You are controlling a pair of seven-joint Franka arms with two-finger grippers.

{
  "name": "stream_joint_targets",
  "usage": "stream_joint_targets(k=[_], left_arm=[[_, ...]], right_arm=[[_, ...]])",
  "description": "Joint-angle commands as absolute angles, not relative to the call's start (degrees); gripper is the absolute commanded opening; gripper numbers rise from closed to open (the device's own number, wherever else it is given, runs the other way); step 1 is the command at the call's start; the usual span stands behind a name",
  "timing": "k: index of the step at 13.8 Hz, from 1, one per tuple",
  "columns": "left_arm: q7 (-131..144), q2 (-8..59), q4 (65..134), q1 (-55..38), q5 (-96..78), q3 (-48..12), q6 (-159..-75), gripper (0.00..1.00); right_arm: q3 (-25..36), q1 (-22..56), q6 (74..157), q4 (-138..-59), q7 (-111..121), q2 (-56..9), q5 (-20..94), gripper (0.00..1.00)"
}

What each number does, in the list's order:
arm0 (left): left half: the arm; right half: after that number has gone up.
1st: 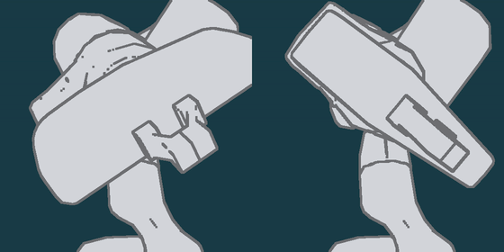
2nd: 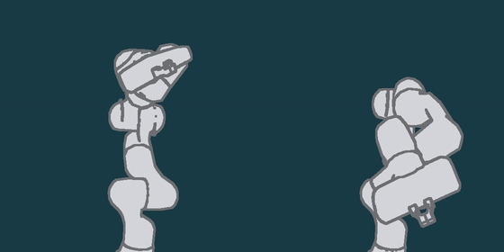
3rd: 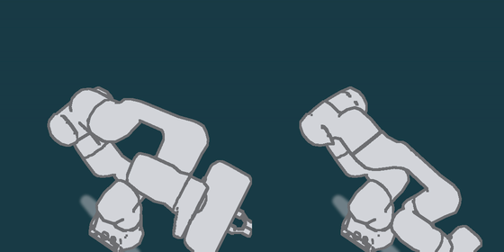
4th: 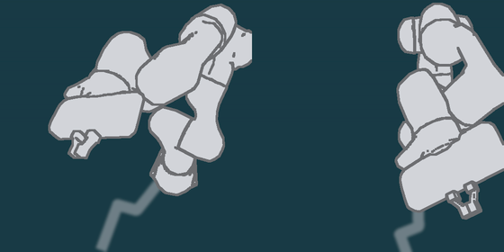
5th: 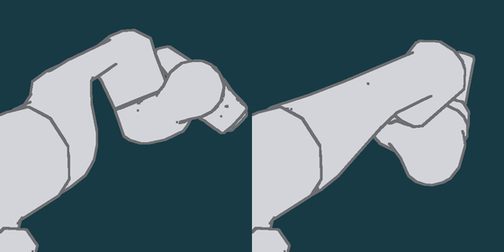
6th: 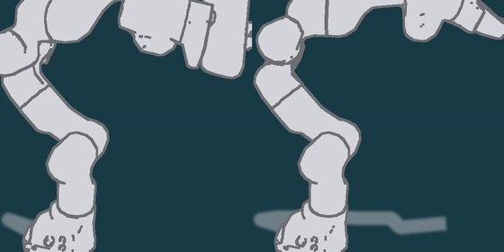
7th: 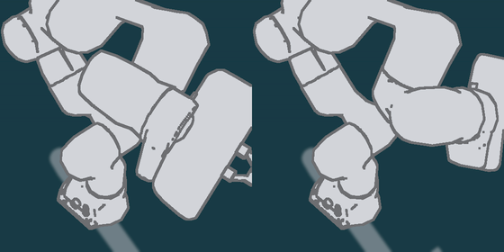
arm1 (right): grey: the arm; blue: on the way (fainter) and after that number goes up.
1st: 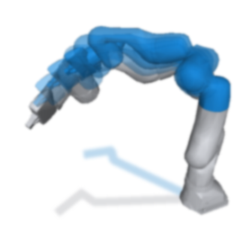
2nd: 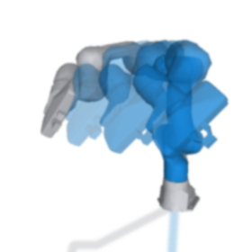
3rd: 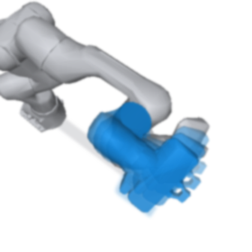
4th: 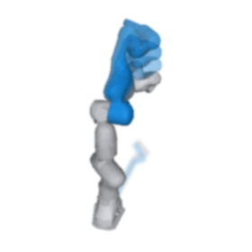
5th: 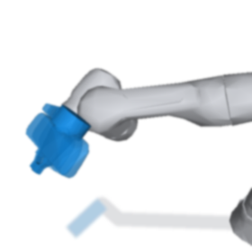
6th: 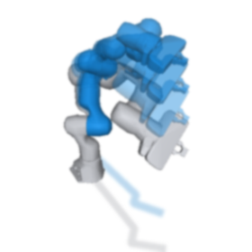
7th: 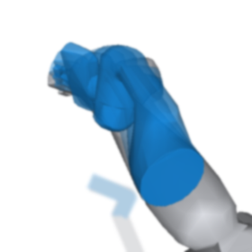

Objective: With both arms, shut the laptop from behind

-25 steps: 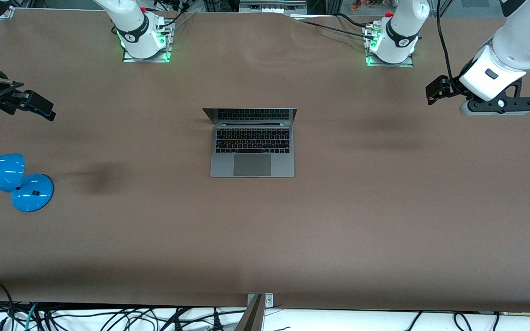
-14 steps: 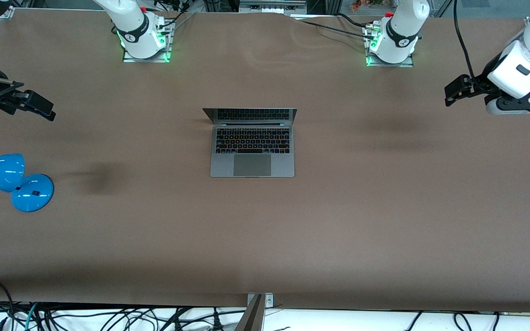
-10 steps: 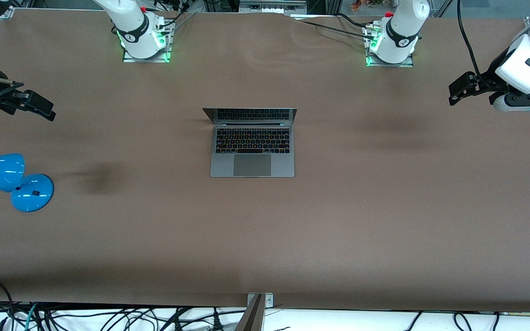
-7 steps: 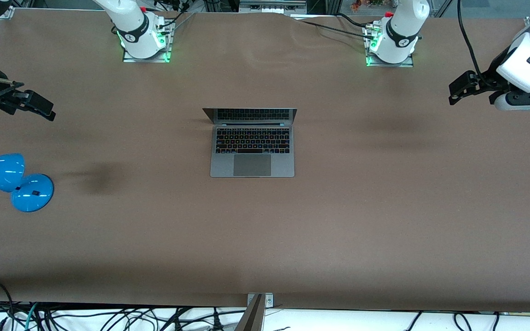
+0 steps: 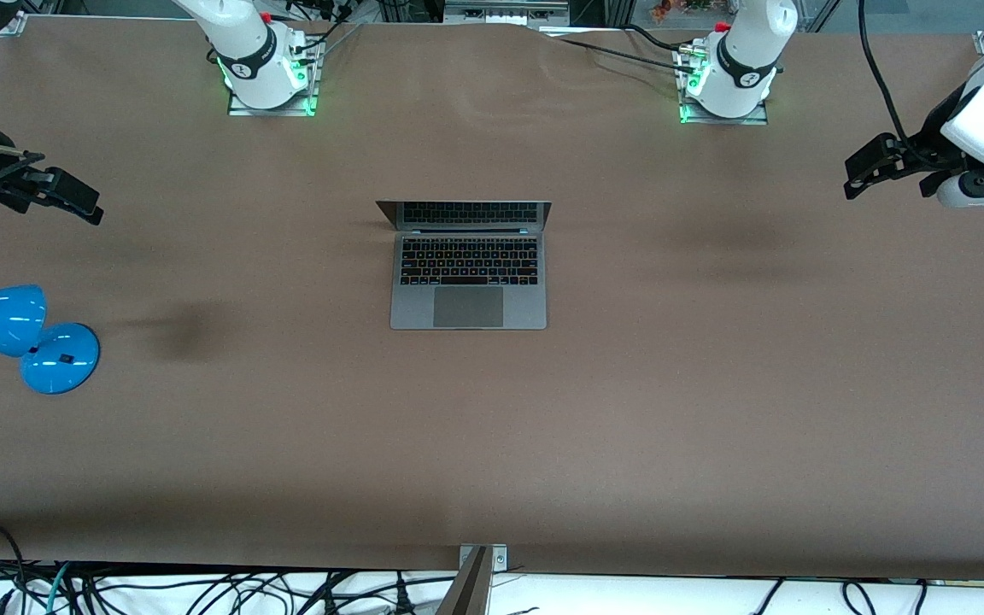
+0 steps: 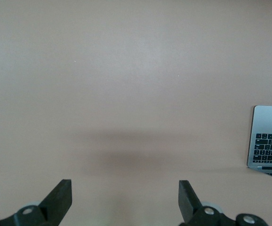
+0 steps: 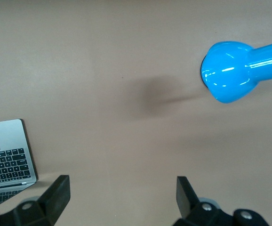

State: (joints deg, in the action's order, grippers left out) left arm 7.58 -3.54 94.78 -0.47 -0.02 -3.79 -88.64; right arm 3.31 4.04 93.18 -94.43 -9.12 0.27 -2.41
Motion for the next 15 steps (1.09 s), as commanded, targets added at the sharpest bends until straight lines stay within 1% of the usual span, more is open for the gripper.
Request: stream_joint_targets(k=[1,6,10,12,13,15], left_arm=[[6.7,-1.4,91.8,-1.0,-0.3,-3.9,-86.9,1.0],[7.0,-0.3,91.5,-1.4,-1.1,-4.5,-86.9,1.0],[7.2,2.0,91.3,-1.4,-1.1,-9.7,-87.1,1.0],[7.5,4.0,89.3,-1.4,-1.1,-13.0,-87.2,1.0],[8.9,5.8,87.9,-1.2,-1.2,-14.9,-87.3,1.0],[14.6,7.5,86.8,-1.4,-1.1,-17.8,-87.3,1.0]], right_arm=[[3.5,4.1,93.3,-94.7,-8.8,0.8,-1.4,1.0],[3.5,4.1,93.2,-94.7,-8.8,0.9,-1.4,1.0],[3.3,4.2,92.8,-94.7,-8.8,0.9,-1.4,1.0],[3.1,4.3,92.7,-94.8,-8.5,0.6,-1.4,1.0],[2.7,4.4,91.7,-94.9,-8.4,0.5,-1.4,1.0],[0.1,4.4,85.2,-94.7,-8.7,-0.3,-1.5,1.0]])
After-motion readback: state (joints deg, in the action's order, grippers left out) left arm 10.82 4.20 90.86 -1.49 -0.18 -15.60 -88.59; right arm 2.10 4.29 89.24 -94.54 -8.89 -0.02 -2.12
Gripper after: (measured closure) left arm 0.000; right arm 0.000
